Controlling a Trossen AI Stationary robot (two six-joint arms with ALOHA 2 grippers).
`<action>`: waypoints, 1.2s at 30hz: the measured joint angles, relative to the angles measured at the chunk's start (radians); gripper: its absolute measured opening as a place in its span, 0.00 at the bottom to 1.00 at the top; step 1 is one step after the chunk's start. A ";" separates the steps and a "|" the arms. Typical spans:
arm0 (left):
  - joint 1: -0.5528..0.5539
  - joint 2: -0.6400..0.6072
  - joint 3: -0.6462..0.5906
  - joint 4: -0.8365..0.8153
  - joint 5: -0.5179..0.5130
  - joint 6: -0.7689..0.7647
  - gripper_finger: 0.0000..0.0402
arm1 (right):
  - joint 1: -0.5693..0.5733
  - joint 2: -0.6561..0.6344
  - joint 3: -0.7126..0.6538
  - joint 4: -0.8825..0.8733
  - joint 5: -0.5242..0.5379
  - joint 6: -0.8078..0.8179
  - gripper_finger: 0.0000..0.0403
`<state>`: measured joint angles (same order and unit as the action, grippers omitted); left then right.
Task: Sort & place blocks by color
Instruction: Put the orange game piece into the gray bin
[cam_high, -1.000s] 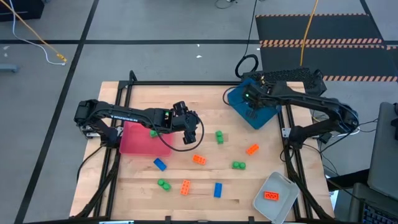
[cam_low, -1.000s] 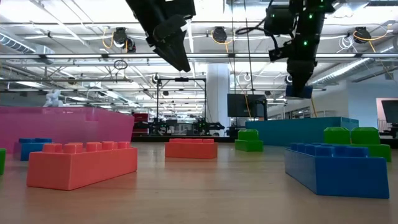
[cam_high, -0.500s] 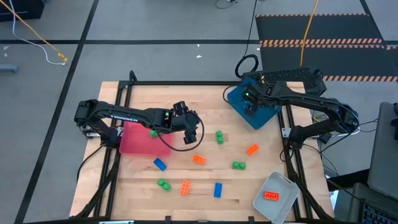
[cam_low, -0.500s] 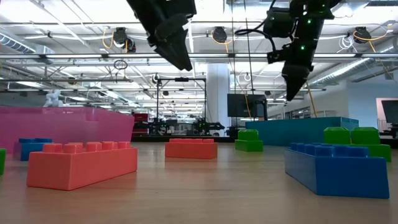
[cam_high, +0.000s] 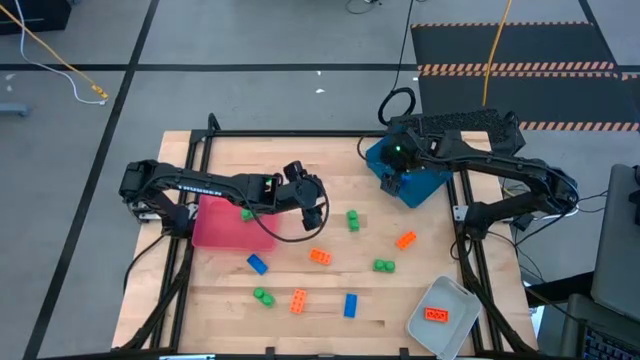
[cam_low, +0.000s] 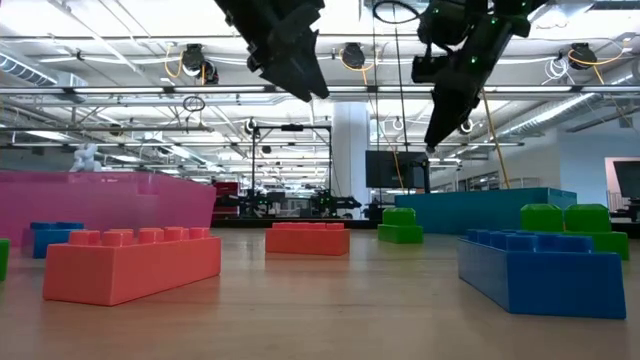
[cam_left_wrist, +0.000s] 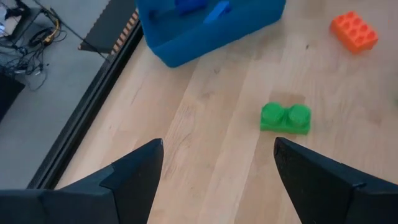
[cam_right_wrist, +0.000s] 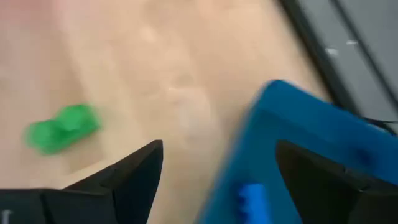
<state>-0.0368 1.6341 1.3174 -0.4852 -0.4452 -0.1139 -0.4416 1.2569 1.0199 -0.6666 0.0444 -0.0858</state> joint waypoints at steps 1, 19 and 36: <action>0.000 0.000 0.000 0.009 0.009 0.003 0.77 | 0.014 -0.003 0.000 -0.004 -0.032 0.007 0.76; -0.004 0.170 0.000 0.145 0.193 0.167 0.77 | 0.454 0.057 0.000 -0.186 -0.045 0.191 0.67; -0.029 0.078 0.000 0.022 0.187 0.230 0.77 | 0.673 0.060 -0.224 -0.319 -0.037 0.280 0.67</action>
<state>-0.0661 1.7122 1.3177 -0.4629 -0.2579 0.1164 0.2310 1.3174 0.7963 -0.9859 0.0070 0.1942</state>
